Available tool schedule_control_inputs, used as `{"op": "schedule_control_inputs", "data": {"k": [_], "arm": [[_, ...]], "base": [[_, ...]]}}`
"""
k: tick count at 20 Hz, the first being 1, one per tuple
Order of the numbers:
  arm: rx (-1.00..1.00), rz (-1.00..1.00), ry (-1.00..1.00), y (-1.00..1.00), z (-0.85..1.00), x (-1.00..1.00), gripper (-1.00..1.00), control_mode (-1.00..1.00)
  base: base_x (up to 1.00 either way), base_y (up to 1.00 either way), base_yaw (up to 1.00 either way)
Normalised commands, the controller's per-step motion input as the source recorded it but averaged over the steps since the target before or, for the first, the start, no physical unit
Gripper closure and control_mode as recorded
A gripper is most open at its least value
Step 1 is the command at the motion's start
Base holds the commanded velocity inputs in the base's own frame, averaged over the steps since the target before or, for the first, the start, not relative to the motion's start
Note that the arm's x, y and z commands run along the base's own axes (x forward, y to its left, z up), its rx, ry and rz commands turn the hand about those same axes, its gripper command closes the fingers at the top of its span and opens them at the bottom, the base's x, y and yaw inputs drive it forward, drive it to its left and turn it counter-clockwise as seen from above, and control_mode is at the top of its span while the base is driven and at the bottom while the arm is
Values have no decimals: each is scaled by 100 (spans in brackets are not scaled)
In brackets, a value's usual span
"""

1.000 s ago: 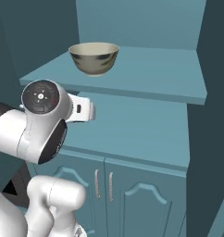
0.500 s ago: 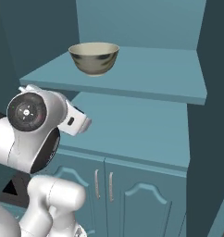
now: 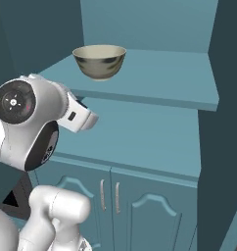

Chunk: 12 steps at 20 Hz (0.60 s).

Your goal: Pick up the bowls from the cabinet and place each bowl in front of a stool on the dining counter.

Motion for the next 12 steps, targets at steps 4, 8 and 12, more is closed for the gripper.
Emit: {"op": "schedule_control_inputs", "data": {"k": [4, 8, 12], "arm": [[0, 0, 0, -5, 23, 17, -100, -100], [0, 0, 0, 0, 13, 57, -100, -100], [0, 0, 0, 0, 33, 72, -100, -100]], "base": [[0, 0, 0], [0, 0, 0], [0, 0, 0]]}}
